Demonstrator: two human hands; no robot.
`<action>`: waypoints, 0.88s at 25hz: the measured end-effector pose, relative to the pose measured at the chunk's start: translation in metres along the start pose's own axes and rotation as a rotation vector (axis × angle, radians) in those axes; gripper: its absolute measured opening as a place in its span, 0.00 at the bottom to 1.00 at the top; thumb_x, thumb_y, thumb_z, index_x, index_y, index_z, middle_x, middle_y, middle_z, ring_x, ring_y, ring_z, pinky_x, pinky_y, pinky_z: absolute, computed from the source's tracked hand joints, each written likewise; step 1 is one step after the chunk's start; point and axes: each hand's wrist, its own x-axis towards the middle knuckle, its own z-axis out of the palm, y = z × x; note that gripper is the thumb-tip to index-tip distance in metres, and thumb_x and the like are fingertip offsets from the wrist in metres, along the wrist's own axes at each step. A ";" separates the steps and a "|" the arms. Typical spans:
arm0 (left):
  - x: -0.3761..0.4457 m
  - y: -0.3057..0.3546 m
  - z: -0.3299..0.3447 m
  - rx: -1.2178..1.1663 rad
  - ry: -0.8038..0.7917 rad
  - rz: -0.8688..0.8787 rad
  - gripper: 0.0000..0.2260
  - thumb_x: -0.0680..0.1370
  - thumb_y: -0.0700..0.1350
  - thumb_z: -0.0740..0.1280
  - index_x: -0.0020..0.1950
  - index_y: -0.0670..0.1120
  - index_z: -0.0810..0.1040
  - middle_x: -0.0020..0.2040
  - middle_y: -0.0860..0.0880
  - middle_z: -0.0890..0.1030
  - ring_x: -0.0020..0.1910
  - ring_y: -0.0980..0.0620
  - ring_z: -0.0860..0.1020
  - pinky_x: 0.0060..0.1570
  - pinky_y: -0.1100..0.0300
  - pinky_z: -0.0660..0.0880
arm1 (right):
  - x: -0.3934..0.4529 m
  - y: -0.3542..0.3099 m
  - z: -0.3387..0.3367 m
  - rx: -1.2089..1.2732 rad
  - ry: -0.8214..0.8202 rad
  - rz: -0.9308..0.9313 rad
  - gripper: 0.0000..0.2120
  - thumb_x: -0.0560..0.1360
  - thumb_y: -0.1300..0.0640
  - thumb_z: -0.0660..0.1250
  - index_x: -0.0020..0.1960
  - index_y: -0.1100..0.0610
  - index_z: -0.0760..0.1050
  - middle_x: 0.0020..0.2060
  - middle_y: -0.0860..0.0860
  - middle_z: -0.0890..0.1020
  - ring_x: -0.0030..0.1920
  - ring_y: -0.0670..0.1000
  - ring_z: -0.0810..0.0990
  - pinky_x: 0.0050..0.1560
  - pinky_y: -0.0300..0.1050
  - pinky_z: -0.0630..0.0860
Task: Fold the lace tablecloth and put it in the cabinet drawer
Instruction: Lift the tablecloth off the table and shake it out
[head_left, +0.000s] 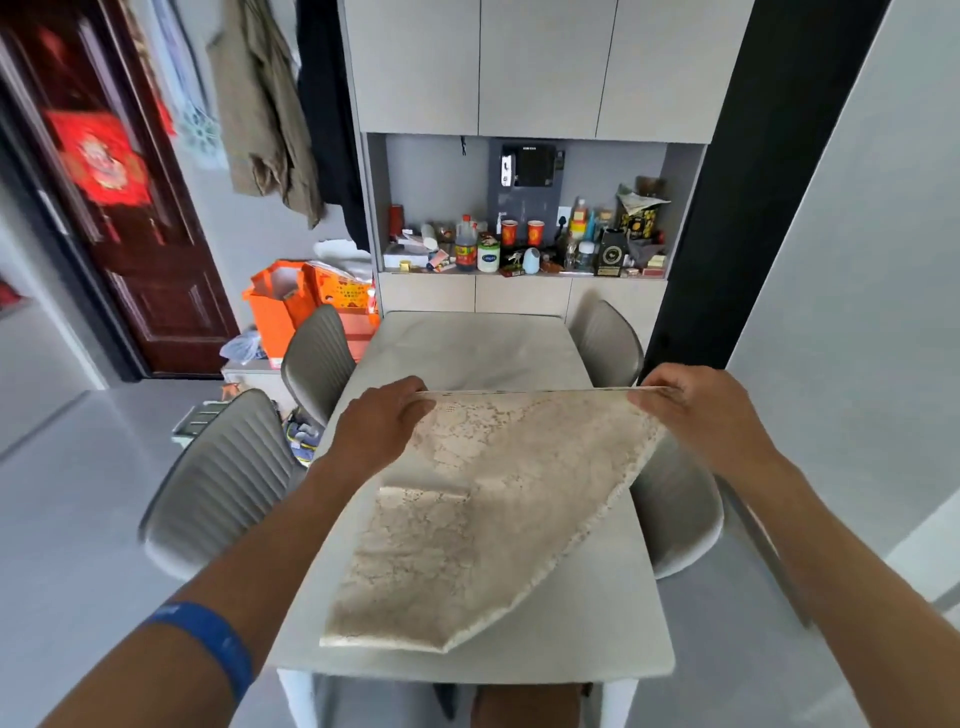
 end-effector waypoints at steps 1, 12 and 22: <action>-0.014 0.009 -0.011 0.009 0.024 0.003 0.08 0.80 0.49 0.64 0.48 0.45 0.77 0.37 0.48 0.80 0.38 0.46 0.79 0.39 0.52 0.73 | -0.012 0.001 -0.005 0.012 0.013 -0.007 0.09 0.75 0.46 0.69 0.42 0.51 0.80 0.35 0.46 0.82 0.38 0.48 0.79 0.37 0.47 0.72; -0.139 0.116 -0.115 -0.711 0.366 -0.234 0.06 0.76 0.38 0.71 0.51 0.41 0.84 0.40 0.42 0.83 0.38 0.50 0.78 0.45 0.54 0.76 | -0.105 -0.021 -0.082 0.673 0.014 0.221 0.05 0.76 0.58 0.70 0.44 0.59 0.79 0.40 0.60 0.84 0.35 0.53 0.85 0.35 0.44 0.83; -0.187 0.121 -0.184 -0.898 0.352 -0.115 0.06 0.79 0.39 0.66 0.51 0.45 0.83 0.41 0.43 0.83 0.41 0.47 0.82 0.40 0.56 0.82 | -0.171 -0.051 -0.077 1.028 -0.069 0.194 0.06 0.75 0.56 0.70 0.52 0.52 0.82 0.45 0.50 0.87 0.47 0.50 0.86 0.44 0.38 0.83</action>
